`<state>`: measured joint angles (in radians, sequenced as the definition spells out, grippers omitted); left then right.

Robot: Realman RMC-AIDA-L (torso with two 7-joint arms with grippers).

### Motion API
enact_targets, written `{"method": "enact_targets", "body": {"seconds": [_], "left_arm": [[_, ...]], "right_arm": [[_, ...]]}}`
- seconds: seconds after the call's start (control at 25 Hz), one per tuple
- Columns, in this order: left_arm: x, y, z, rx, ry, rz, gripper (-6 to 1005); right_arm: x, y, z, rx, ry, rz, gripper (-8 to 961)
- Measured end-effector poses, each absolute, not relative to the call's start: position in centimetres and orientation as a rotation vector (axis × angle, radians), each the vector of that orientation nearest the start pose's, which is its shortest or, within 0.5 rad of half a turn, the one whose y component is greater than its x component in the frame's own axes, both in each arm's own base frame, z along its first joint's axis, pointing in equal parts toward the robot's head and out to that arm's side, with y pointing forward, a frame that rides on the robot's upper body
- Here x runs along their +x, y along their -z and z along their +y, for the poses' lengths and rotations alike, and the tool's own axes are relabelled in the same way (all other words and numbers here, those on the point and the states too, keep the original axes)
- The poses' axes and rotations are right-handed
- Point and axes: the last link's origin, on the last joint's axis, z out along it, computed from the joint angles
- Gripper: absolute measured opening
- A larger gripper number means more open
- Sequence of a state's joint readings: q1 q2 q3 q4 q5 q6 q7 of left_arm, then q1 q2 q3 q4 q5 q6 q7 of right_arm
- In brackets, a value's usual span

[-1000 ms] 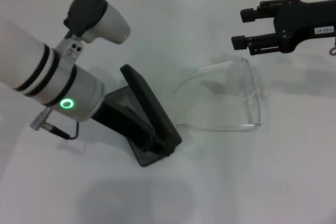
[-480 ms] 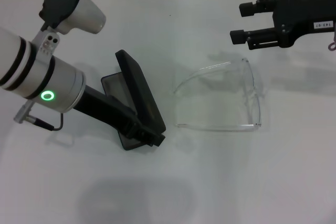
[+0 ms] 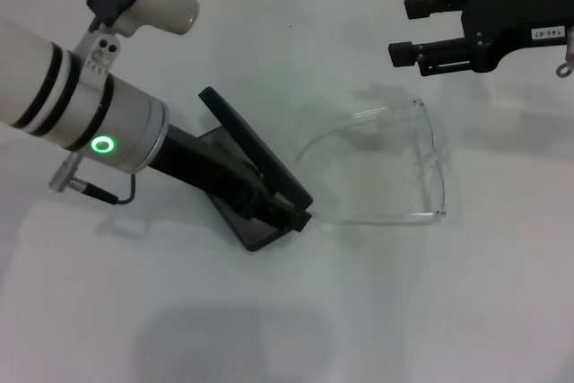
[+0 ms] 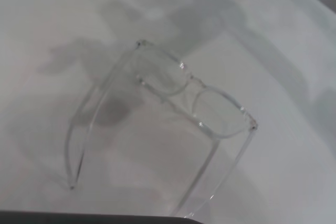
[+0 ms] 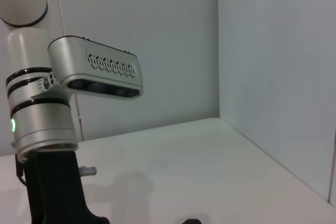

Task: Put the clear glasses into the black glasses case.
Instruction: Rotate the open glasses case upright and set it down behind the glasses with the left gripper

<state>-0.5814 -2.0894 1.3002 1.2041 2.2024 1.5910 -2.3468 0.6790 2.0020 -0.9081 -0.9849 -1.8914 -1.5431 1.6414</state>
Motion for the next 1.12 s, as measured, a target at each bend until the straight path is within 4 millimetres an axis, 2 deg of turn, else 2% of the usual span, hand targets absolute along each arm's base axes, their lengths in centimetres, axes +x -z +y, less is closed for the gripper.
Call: {"method": "enact_targets", "body": {"seconds": [0.32,0.64,0.92,1.12], "left_arm": [[-16.1,3.0,34.1,-2.949,-0.045,-0.979,704],[-15.9,4.0,35.7,-2.907,0.002,-0.948,703],[-16.6,3.8,36.9,-2.819,0.048,-0.944,702],[-17.1,3.7,36.8,-2.805,0.040,-0.962,701]], "right_arm": [[16.2,-5.7,38.9,-2.786,-0.601,0.258,716],[16.8,-5.7,38.4,-2.781,-0.620,0.279,716],[17.2,-5.8,38.2,-2.774,-0.634,0.293,715],[17.3,-5.8,38.2,-2.774,-0.633,0.294,715]]}}
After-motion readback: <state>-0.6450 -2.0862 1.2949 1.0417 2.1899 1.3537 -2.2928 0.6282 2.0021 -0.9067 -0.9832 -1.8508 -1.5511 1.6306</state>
